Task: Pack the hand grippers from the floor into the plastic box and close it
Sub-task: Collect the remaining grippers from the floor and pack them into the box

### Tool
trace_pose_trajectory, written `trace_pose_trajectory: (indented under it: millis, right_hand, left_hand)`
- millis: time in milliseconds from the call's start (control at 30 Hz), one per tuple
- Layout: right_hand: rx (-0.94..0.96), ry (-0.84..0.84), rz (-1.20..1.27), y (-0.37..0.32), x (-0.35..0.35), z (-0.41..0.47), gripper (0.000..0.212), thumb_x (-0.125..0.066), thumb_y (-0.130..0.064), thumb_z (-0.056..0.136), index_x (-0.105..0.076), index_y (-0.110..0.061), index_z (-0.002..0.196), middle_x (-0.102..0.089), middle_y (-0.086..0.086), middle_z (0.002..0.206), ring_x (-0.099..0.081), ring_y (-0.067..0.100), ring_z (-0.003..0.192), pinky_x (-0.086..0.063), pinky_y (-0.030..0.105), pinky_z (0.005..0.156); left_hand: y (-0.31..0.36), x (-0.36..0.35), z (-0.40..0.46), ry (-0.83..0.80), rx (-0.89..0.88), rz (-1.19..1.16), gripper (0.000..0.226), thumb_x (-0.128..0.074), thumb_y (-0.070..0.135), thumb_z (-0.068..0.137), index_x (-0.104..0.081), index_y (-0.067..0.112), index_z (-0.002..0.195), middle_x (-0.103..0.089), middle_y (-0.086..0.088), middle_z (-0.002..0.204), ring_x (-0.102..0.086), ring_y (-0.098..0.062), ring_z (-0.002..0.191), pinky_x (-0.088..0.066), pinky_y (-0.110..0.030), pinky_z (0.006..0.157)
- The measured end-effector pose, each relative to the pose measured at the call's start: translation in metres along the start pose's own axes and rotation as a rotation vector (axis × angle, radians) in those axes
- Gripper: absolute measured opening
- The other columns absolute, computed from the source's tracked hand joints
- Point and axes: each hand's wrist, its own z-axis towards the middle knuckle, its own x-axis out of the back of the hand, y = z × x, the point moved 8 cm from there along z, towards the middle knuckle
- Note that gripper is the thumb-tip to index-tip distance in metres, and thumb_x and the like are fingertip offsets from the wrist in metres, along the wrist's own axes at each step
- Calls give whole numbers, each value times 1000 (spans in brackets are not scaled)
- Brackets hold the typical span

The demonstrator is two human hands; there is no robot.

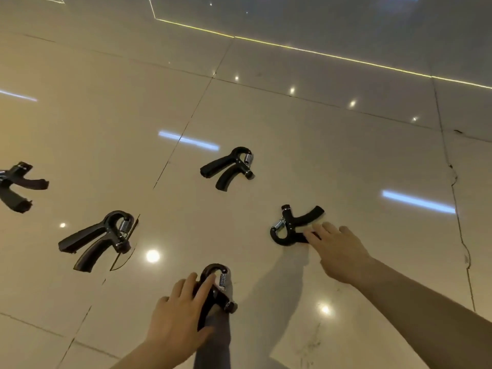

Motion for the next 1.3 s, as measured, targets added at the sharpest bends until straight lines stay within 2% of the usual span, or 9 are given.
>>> trace_pose_trajectory:
  millis: [167,367,633,733,833,1033,1133,1233,1300]
  right_hand:
    - [-244,-78,294,13,-44,8,74,-48,-14,87,-6,-18,148,-15,4,150,-39,23,121,-41,30,87]
    - [-101,36,51,20,-27,21,42,-45,-12,91,-36,-18,132,-45,2,127,-49,20,105,-33,27,73]
    - [-63,8,125,-5,-42,6,22,-43,-28,94,-57,-16,106,-62,2,102,-60,18,90,-43,27,74]
    - [99,54,156,-38,-53,-20,16,-76,-26,63,-66,-14,69,-62,3,61,-56,20,49,-47,28,46]
    - [240,78,123,-75,-67,-41,26,-83,-20,42,-61,-19,57,-54,-1,50,-48,17,38,-39,26,39]
    - [328,66,164,-89,-58,-48,38,-86,-29,44,-65,-21,74,-60,-2,64,-54,16,52,-45,28,47]
    - [244,38,153,-80,-48,-43,72,-86,-48,41,-65,-16,102,-65,7,94,-61,25,78,-51,36,58]
    - [172,-98,23,-75,-54,-42,104,-73,-59,64,-28,-12,145,-35,15,138,-43,35,120,-42,48,92]
    - [133,-118,47,-75,-56,-46,100,-73,-49,67,-24,-9,146,-33,15,138,-41,35,120,-41,47,94]
  left_hand:
    - [-7,-49,-16,83,-10,-4,72,-46,50,62,-46,25,130,-53,-13,133,-44,-28,114,-54,-41,65]
    - [-9,-44,-10,-23,18,-66,106,-81,50,30,-47,22,126,-52,-9,134,-46,-24,106,-54,-34,54]
    - [-24,-15,9,65,23,-47,94,-78,49,51,-43,25,134,-55,-10,130,-59,-29,108,-55,-38,70]
    - [-20,-6,23,138,19,-92,93,-79,41,56,-37,25,138,-52,-12,133,-54,-32,116,-51,-42,84]
    - [-16,-10,29,164,-4,-133,99,-80,35,57,-29,23,141,-48,-15,136,-50,-35,119,-47,-45,91]
    - [-29,-17,14,247,203,-383,99,-77,47,65,-25,19,144,-37,-8,141,-34,-30,129,-38,-43,103]
    - [-39,-10,12,253,268,-459,102,-76,53,64,-22,22,145,-39,-3,136,-34,-23,126,-37,-36,101]
    - [-49,1,11,288,213,-464,98,-77,49,64,-26,21,143,-44,-6,132,-37,-25,122,-37,-37,99]
    - [-50,10,5,337,154,-437,93,-73,49,64,-31,19,140,-46,-9,130,-40,-28,119,-38,-37,96]
